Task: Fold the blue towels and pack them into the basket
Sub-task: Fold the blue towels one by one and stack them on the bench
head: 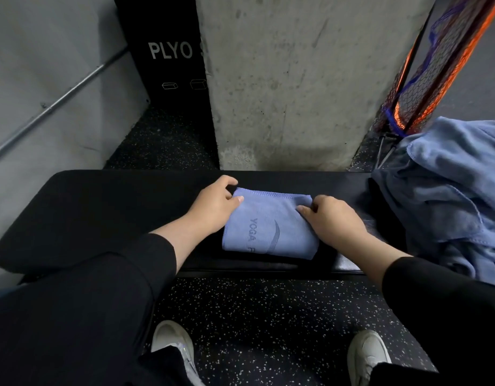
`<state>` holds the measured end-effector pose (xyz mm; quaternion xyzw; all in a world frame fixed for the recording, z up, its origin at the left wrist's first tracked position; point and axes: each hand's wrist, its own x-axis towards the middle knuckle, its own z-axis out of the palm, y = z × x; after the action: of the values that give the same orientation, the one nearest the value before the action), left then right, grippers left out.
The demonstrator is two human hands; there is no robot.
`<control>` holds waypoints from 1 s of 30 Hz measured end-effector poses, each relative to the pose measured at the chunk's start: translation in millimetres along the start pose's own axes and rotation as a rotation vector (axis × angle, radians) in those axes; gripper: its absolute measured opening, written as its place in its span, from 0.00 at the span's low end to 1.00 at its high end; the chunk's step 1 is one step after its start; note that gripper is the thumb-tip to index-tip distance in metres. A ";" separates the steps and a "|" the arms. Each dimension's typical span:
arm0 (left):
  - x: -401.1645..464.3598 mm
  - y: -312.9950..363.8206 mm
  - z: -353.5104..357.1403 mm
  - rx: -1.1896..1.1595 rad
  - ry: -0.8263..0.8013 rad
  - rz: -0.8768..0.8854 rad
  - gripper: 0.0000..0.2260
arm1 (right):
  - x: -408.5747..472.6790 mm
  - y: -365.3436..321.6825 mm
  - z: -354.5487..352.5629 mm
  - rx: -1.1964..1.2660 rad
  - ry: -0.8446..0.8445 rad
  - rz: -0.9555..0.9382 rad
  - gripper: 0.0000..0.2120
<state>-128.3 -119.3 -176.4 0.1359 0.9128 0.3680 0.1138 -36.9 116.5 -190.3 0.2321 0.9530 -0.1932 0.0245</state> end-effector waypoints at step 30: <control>-41.2 -20.1 -1.3 0.692 -0.236 0.633 0.30 | -42.8 24.0 6.4 -0.093 0.111 -0.616 0.15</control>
<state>-93.3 -147.7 -185.2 0.4779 0.8762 0.0412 0.0471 11.8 115.2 -198.9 -0.0588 0.9862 -0.1347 -0.0766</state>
